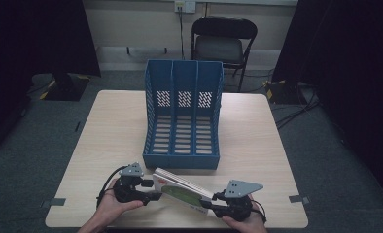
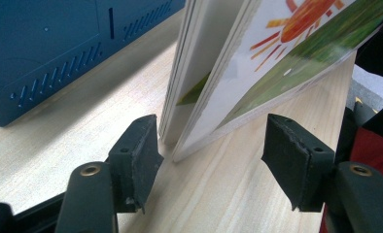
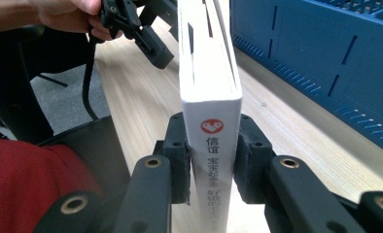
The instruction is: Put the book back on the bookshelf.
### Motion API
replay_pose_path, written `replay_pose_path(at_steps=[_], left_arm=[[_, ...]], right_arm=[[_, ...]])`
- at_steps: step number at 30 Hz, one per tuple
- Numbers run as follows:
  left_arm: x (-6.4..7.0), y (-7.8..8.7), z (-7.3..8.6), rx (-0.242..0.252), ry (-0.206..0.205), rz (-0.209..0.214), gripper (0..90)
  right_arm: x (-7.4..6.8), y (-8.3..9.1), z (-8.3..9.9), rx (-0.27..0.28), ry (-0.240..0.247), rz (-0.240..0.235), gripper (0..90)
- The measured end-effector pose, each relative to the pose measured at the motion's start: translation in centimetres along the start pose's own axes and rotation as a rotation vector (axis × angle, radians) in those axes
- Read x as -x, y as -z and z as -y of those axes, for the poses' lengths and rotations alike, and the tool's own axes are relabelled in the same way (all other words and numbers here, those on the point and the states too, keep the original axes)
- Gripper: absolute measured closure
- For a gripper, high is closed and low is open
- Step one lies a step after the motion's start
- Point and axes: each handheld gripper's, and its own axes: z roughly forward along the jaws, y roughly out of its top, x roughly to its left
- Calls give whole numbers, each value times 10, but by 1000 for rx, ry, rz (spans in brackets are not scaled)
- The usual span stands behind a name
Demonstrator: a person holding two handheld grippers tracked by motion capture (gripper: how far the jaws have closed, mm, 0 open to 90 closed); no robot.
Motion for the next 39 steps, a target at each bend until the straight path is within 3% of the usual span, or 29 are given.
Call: replay_pose_path(at_steps=[2,5,9,11,13,15,16,17,18,20,23,29,32,39], left_arm=[[-2,0,0,-12,13,-29,363],[-5,-1,1,-30,38,-38,333],[-6,0,0,8,54,-41,328],[-6,0,0,14,50,-41,329],[-2,-4,-3,21,15,-28,348],[-1,-5,-4,24,16,-26,358],[1,-9,-7,39,13,0,383],[1,-9,-7,39,13,0,384],[4,-11,-9,33,-19,-22,369],[5,-12,-9,33,-25,-31,369],[4,-11,-10,29,-24,-28,376],[5,-11,-8,33,-18,-32,404],[5,-9,-8,27,-32,-29,418],[4,-10,-9,27,-31,-35,429]], right_arm=[[-2,0,-1,-9,7,8,719],[-2,0,-1,-10,3,9,718],[-3,-1,-1,-13,-1,1,706],[-3,-2,-1,-15,-10,-9,695],[-3,-5,-1,-22,-21,-8,686],[-4,-7,-1,-30,-23,-4,682],[-6,-13,-1,-49,-17,3,654],[-6,-13,-1,-49,-17,3,654],[-9,-19,-2,-70,2,19,626],[-9,-23,-2,-74,2,25,611],[-9,-32,-4,-86,1,40,675],[-10,-38,-6,-71,7,56,677],[-13,-45,-7,-68,25,90,696],[-10,-50,-6,-54,17,70,680]])
